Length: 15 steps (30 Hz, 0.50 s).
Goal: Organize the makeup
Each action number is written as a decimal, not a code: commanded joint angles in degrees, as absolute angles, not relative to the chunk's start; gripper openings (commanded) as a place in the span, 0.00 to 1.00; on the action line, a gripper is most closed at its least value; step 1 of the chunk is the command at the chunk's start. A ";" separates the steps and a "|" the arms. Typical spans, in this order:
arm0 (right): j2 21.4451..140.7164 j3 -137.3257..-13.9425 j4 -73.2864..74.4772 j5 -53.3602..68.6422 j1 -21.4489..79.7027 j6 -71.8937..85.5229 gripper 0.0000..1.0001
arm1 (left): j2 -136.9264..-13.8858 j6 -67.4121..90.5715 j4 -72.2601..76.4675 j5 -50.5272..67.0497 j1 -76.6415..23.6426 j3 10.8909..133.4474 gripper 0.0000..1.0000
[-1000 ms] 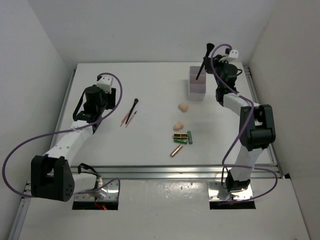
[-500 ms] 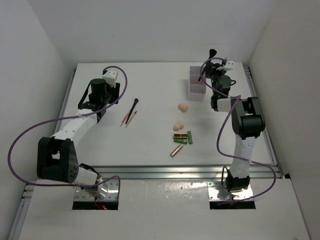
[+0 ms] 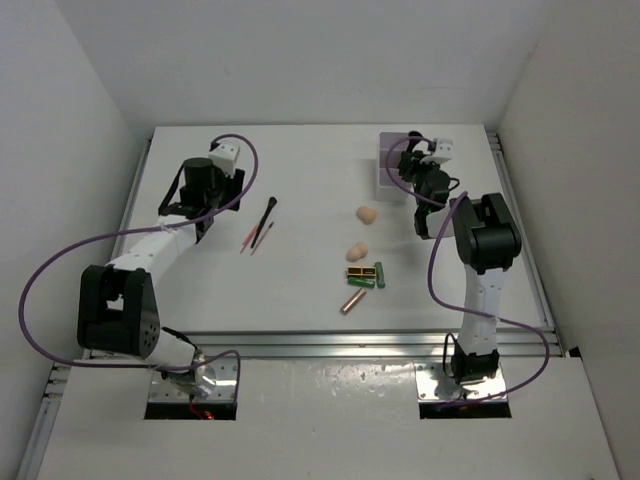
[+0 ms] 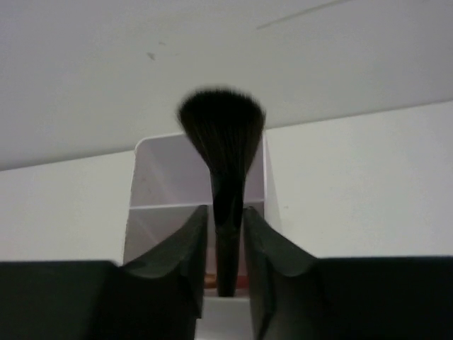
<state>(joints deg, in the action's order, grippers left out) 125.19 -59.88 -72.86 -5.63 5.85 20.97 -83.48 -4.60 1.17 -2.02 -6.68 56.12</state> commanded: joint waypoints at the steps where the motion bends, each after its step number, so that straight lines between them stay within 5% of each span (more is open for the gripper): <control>1: 121.38 -57.75 -82.27 -3.61 6.41 21.18 0.32 | -84.81 -6.50 2.46 -0.09 -6.94 57.30 0.65; 5: 117.08 -54.32 -82.18 -6.15 6.68 21.62 0.62 | -88.32 -7.29 -1.05 0.96 -8.35 59.06 0.70; 9: 113.65 -49.49 -81.92 -9.57 7.38 17.95 0.73 | -93.76 -7.29 -6.05 5.26 -8.87 63.71 0.70; 12: 107.69 -45.54 -77.72 -13.27 8.79 14.86 0.69 | -97.20 -8.00 -8.61 7.47 -9.49 68.01 0.55; 15: 101.01 -42.19 -67.89 -12.57 9.75 14.85 0.68 | -100.98 -10.80 -9.14 9.74 -12.20 71.96 0.53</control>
